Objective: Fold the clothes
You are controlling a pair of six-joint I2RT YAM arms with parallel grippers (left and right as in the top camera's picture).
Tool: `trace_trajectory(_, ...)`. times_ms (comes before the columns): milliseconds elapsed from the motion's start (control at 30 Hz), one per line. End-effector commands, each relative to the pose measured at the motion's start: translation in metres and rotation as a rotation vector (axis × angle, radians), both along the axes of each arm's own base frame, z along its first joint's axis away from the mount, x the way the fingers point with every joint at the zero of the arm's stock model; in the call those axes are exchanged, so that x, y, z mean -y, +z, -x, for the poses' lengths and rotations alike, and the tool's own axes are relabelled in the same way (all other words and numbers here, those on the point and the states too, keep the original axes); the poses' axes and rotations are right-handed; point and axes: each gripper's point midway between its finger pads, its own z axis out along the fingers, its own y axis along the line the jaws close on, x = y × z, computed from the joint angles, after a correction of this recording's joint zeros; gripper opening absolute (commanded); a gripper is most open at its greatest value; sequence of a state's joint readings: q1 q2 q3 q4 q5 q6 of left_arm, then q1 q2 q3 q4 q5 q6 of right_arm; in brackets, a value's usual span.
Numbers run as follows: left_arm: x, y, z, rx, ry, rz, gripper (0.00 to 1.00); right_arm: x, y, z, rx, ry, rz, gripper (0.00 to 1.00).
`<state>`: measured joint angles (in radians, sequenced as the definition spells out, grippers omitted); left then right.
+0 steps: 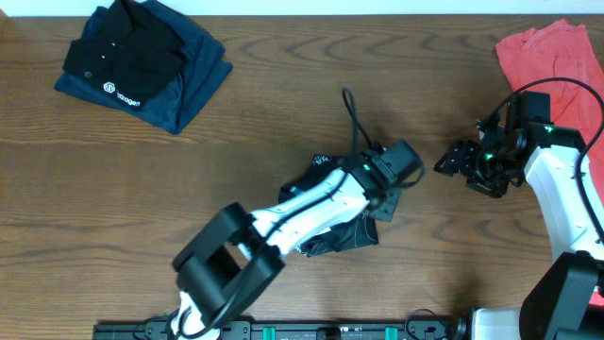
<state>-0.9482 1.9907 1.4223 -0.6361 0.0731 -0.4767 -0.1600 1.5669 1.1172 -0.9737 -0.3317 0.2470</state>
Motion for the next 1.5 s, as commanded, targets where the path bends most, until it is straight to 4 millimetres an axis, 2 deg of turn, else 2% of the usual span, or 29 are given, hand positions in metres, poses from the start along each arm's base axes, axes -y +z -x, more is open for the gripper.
trace_trajectory(0,0.002,-0.003,0.009,-0.002,-0.020,-0.013,0.49,0.002,0.000,-0.002,0.002,0.022,0.007,0.75)
trace_trajectory(33,0.003,0.000,0.009,0.002,-0.033,-0.014,0.55,0.002,0.000,-0.001,0.002,0.025,0.009,0.75)
trace_trajectory(133,0.000,0.017,0.009,0.013,-0.039,-0.016,0.57,0.002,0.000,-0.002,0.005,0.029,0.009,0.75)
trace_trajectory(367,-0.002,0.079,0.006,0.100,-0.040,0.060,0.58,0.003,0.000,-0.004,0.013,0.029,0.011,0.75)
trace_trajectory(433,-0.001,0.095,0.007,0.118,-0.042,0.102,0.65,0.003,0.000,-0.006,0.022,0.029,0.013,0.75)
trace_trajectory(567,0.002,0.111,0.011,0.122,-0.051,0.151,0.68,0.003,0.001,-0.008,0.031,0.028,0.013,0.75)
trace_trajectory(633,-0.005,0.112,0.008,0.131,-0.036,0.129,0.69,0.003,0.001,-0.007,0.028,0.029,0.013,0.75)
trace_trajectory(700,-0.022,0.108,0.000,0.126,0.011,0.083,0.69,0.003,0.000,-0.005,0.022,0.037,0.013,0.75)
trace_trajectory(867,-0.085,0.097,-0.023,0.027,0.182,-0.019,0.69,0.003,-0.001,-0.001,0.010,0.059,0.023,0.75)
trace_trajectory(967,-0.110,0.091,-0.022,-0.077,0.183,-0.027,0.69,0.003,-0.001,-0.002,0.013,0.059,0.023,0.75)
trace_trajectory(1167,-0.107,0.076,-0.017,-0.204,0.162,0.025,0.69,0.003,0.000,-0.002,0.015,0.059,0.022,0.75)
trace_trajectory(1300,-0.084,0.065,-0.004,-0.305,0.125,0.093,0.69,0.003,-0.001,-0.001,0.011,0.060,0.021,0.75)
trace_trajectory(1467,-0.078,0.045,-0.005,-0.359,0.192,0.076,0.69,0.002,-0.001,0.001,0.004,0.060,0.020,0.75)
